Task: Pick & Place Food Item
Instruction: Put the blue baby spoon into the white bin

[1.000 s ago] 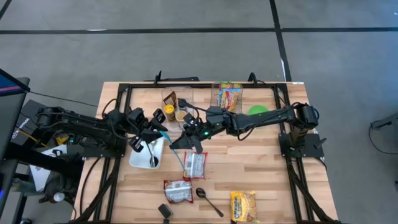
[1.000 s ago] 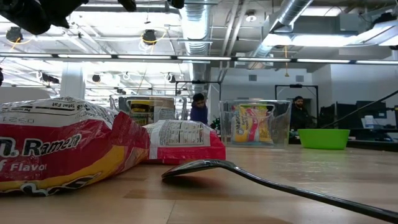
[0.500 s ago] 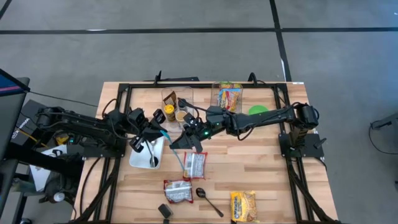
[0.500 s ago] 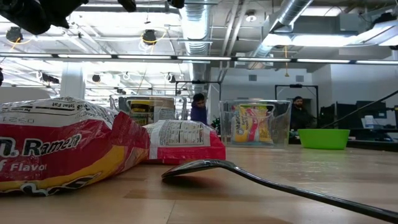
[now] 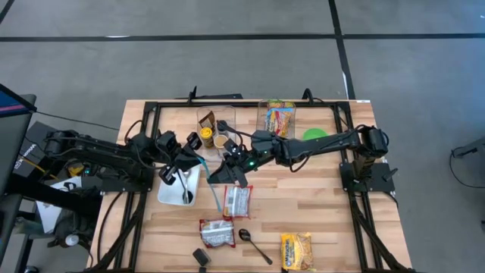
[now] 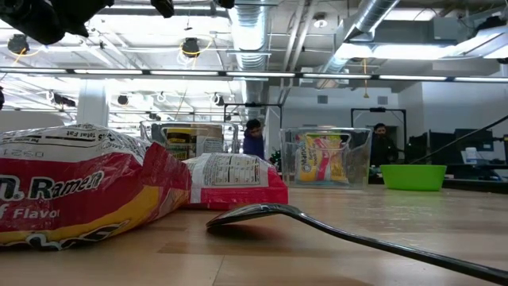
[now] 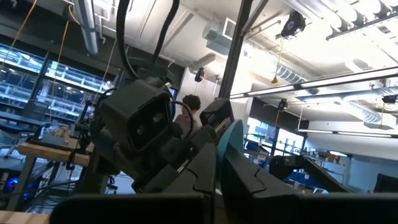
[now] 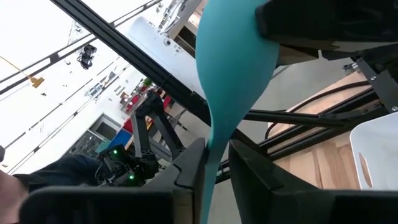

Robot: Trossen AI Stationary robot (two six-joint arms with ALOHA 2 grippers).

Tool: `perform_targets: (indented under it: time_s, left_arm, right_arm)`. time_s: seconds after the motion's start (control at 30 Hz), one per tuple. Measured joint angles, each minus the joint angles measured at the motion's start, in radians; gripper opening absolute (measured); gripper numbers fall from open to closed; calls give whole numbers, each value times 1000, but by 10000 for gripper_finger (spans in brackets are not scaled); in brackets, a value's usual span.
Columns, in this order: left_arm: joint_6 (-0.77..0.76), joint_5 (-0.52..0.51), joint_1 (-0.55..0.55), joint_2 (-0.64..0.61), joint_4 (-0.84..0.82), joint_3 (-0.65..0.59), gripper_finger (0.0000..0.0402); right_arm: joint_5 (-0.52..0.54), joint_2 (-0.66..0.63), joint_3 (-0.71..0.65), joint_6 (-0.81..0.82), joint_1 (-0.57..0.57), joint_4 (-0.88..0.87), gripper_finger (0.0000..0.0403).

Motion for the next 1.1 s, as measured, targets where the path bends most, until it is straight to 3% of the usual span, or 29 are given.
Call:
perform_targets:
  time_s: [0.43,1.1]
  left_arm:
    - [-137,-18,1,-11,-48,0,2]
    - [-136,-15,0,-11,-50,0,3]
  right_arm:
    - [-59,-3,0,-2,-24,-11,74]
    - [-169,-40,-1,-5,-47,-72,75]
